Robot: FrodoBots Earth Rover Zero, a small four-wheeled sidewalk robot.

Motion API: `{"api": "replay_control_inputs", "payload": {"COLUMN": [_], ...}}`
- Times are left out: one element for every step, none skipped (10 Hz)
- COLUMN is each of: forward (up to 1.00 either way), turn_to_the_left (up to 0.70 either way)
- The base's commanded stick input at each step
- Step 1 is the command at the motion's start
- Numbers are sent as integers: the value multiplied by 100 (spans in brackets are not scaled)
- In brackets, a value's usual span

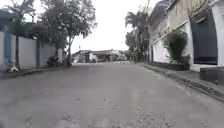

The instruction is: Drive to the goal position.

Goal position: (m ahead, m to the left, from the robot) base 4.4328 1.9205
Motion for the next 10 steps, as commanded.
{"api": "replay_control_inputs", "payload": {"forward": [100, 100, 100, 100, 100, 100, 100, 100, 100, 100], "turn_to_the_left": [-36, -36, -36, -36, -36, -23, -7, 4, 4, 4]}}
